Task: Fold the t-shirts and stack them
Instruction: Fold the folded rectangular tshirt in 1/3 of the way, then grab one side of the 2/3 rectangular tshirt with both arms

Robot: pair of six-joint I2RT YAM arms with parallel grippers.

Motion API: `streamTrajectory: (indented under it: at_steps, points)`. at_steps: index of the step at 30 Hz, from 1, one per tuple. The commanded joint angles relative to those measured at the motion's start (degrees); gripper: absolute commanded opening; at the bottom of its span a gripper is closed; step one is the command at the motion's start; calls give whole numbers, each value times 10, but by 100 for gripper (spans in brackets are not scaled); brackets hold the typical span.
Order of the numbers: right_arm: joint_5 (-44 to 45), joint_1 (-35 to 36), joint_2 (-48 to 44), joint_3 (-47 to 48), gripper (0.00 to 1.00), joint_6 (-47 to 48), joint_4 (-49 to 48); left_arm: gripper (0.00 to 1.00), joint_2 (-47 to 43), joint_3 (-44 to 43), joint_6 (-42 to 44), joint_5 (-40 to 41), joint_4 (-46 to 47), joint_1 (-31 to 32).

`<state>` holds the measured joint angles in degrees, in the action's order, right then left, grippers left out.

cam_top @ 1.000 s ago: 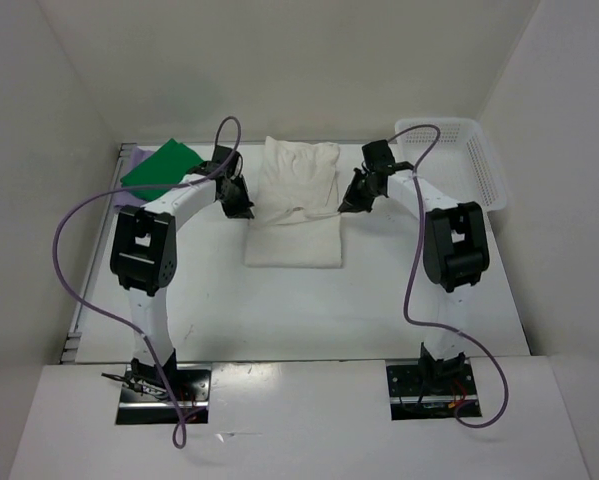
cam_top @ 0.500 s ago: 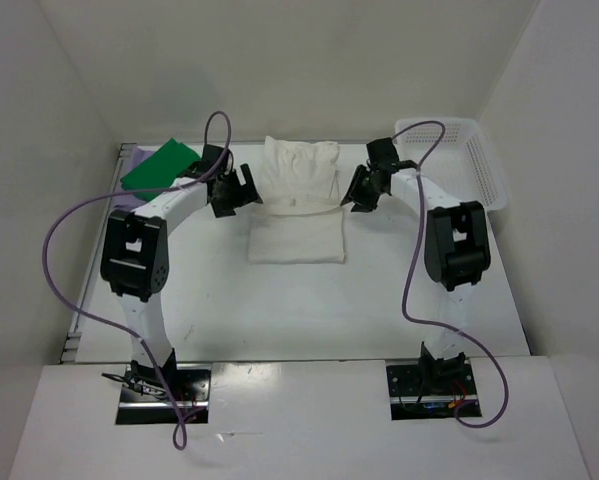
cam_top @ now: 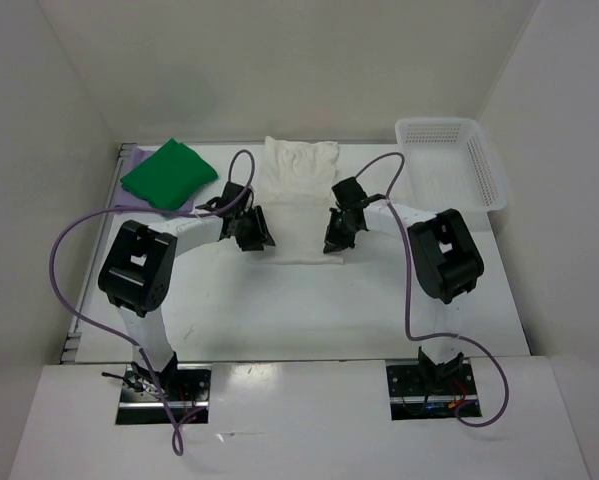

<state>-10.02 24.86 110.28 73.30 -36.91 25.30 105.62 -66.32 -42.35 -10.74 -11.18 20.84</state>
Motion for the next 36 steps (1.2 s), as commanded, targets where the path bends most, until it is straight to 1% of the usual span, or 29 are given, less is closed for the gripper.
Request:
streamTrajectory:
  at_steps: [1,2,3,5,6,8,9,10,11,12,14,15,17,18,19,21,22,25,26,27,29,33,36]
  points:
    - [42,-12,7,-43,0,-11,-25,47,9,36,-33,-2,19,-6]
    - [42,-7,-2,-59,0,-11,-31,47,9,70,-40,-9,20,-6]
    - [42,-7,-12,-93,0,-25,-37,47,1,89,-54,-16,25,-6]
    - [42,0,-42,-127,0,-36,-46,47,-18,131,-66,-26,33,-6]
    - [42,0,-52,-158,0,-41,-52,47,-25,167,-74,-32,34,-6]
    - [42,16,-79,-183,0,-48,-52,47,-55,200,-74,-42,27,-6]
    - [35,22,-90,-206,0,-61,-52,47,-86,229,-80,-47,27,-6]
    - [35,29,-118,-217,0,-68,-52,47,-105,239,-80,-47,27,-6]
    - [30,43,-132,-230,0,-78,-52,51,-124,244,-80,-37,4,-6]
    - [30,43,-144,-230,0,-78,-45,54,-166,244,-72,-29,-8,-6]
    - [24,49,-181,-230,8,-84,-36,59,-208,235,-66,-5,-40,-6]
    - [24,49,-193,-230,18,-84,-25,59,-247,230,-61,2,-50,-11]
    - [30,42,-234,-225,28,-84,-11,59,-282,225,-56,20,-72,-12]
    - [30,34,-247,-225,35,-91,-11,59,-307,225,-56,20,-79,-18]
    - [30,34,-273,-240,38,-99,-11,59,-316,235,-56,20,-79,-19]
    - [30,28,-288,-259,42,-105,-17,59,-321,265,-63,20,-79,-26]
    - [30,28,-288,-267,46,-113,-17,59,-321,276,-70,8,-67,-26]
    - [30,23,-271,-291,46,-113,-22,59,-287,293,-76,-8,-43,-26]
    - [35,23,-264,-297,46,-113,-22,55,-269,293,-76,-8,-37,-26]
    - [35,23,-264,-297,46,-113,-27,53,-262,293,-70,-8,-32,-26]
    - [40,23,-259,-302,46,-113,-34,52,-244,287,-63,-2,-31,-26]
    - [28,23,-216,-308,46,-107,-53,49,-223,282,-63,-2,-19,-26]
    - [23,23,-203,-308,35,-107,-75,48,-209,282,-63,-16,-6,-26]
